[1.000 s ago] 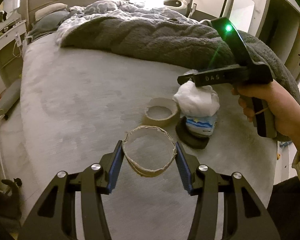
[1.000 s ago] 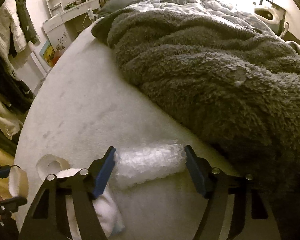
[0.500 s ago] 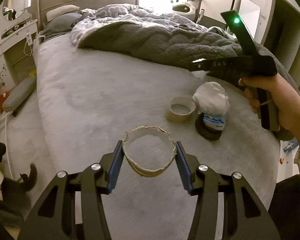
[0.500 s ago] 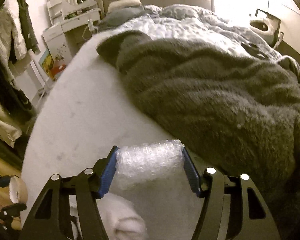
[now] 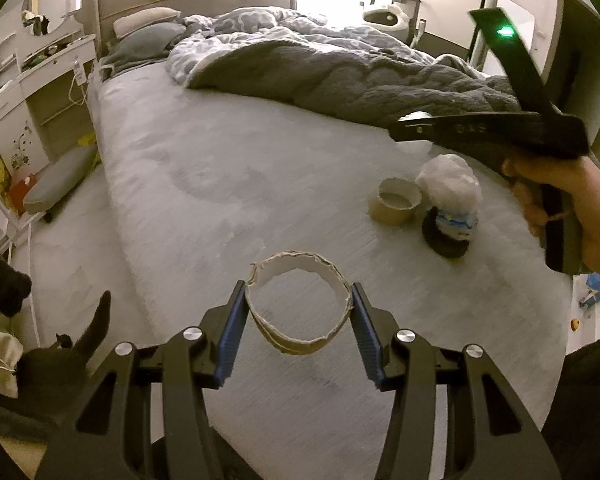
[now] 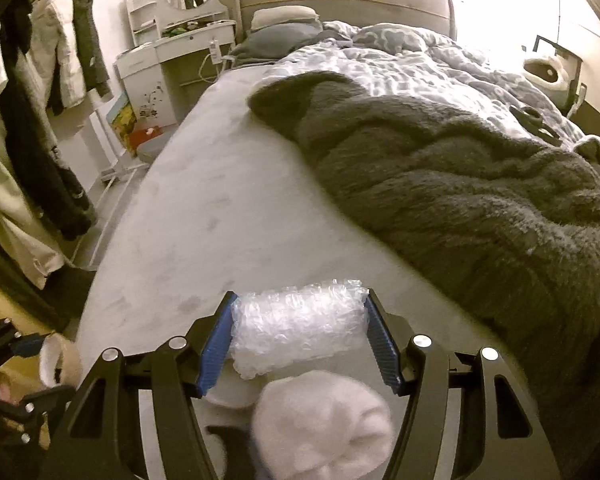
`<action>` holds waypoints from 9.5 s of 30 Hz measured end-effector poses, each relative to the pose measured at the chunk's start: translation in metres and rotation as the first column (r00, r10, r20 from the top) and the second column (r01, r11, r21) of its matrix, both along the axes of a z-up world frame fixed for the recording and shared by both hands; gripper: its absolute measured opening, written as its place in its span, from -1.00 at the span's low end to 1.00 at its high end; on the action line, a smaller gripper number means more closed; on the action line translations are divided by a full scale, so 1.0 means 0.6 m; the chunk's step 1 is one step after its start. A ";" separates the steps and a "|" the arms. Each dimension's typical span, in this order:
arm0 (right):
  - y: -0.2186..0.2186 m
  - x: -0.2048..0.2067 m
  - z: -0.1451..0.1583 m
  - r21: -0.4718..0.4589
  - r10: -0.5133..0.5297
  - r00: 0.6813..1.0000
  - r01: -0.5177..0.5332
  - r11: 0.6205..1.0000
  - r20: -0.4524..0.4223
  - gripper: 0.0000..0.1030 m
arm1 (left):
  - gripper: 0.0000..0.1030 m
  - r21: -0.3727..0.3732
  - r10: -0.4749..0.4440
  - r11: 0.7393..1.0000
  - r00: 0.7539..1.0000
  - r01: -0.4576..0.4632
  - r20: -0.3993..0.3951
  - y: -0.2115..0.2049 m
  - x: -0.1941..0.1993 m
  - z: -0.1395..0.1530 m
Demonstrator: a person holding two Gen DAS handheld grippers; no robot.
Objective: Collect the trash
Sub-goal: 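Carry the tape roll and bubble wrap with both grippers over the black bin, then open the left gripper to drop the tape roll while the right gripper releases the bubble wrap into the bin, then move both tools back toward the tape roll and tissue pack on the bed, then close the right gripper on the blue tissue pack topped with a white tissue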
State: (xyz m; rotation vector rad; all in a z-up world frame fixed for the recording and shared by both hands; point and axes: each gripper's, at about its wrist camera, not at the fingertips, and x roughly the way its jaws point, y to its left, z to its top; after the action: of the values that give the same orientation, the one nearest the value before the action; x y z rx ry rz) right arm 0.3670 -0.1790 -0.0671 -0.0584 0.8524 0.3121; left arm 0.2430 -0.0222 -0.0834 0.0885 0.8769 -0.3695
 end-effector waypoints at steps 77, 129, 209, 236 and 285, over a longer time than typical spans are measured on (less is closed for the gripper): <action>0.449 -0.338 -0.069 0.094 0.410 0.911 -0.405 0.910 -0.041 0.23 | 0.10 0.119 0.370 0.926 0.807 -0.357 -0.461 0.345 -0.259 -0.239; 0.582 -0.377 -0.291 -0.096 0.453 0.804 -0.523 0.847 -0.386 0.23 | -0.12 -0.092 0.407 0.909 0.913 -0.406 -0.012 0.435 -0.357 0.034; 0.226 -0.279 -0.015 -0.106 0.254 0.965 -0.246 0.963 0.071 0.75 | 0.08 -0.081 0.148 0.988 0.968 -0.134 0.203 0.114 -0.204 0.169; 0.033 -0.173 0.006 -0.099 0.156 0.985 -0.148 0.984 0.080 0.77 | 0.45 -0.020 0.076 0.997 0.990 -0.074 0.117 0.009 -0.099 0.107; -0.085 -0.073 -0.027 0.085 0.140 0.990 -0.138 0.987 -0.018 0.10 | 0.45 0.001 -0.287 0.958 0.958 0.287 0.002 -0.191 0.031 -0.040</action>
State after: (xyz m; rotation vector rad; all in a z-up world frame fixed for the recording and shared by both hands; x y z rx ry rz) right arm 0.3233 -0.2299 -0.0834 -0.0365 0.8597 0.4799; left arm 0.2614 -0.1369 -0.1073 0.2183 0.8635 -0.6402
